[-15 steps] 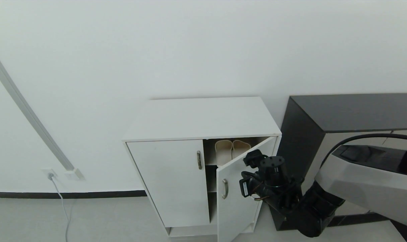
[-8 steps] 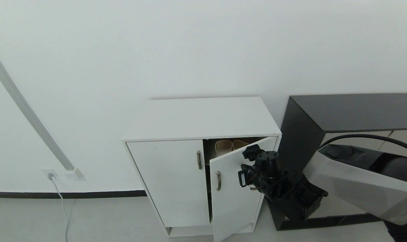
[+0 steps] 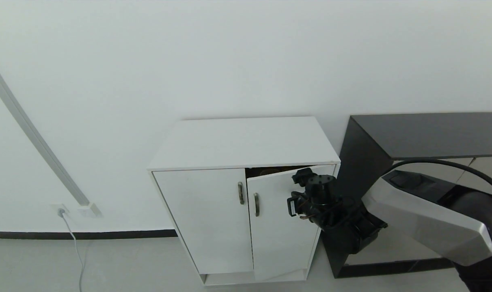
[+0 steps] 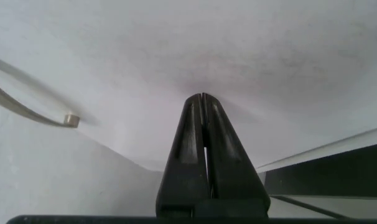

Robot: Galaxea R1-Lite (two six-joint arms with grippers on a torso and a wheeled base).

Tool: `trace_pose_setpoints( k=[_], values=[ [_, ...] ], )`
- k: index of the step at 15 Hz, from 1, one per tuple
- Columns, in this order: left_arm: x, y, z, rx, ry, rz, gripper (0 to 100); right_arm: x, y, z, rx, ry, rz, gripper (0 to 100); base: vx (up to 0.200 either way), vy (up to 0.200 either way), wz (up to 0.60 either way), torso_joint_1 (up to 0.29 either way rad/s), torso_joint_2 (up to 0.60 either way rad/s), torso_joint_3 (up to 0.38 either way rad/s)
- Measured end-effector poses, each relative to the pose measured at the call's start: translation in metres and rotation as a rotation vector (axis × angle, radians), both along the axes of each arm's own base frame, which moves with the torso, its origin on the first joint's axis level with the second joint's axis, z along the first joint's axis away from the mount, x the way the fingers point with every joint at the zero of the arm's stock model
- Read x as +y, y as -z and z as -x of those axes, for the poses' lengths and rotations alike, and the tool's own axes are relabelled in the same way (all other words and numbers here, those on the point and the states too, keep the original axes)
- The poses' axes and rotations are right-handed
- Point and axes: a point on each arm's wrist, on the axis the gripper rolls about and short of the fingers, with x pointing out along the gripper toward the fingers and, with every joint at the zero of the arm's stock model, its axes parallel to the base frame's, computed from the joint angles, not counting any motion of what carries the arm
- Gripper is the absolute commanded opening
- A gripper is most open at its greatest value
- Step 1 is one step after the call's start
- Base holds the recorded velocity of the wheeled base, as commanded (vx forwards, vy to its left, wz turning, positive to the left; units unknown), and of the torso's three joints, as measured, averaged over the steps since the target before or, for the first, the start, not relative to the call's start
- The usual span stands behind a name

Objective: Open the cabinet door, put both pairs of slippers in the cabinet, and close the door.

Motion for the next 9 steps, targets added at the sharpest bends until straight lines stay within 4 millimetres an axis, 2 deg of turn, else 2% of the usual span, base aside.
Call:
trace_pose_setpoints(
  k=[9],
  values=[
    [0.000,0.000,0.000,0.000,0.000,0.000,0,0.001,-0.006,-0.022,-0.003,0.022,-0.003,0,0.000,0.000,0.00,0.000,0.00,0.000]
  ],
)
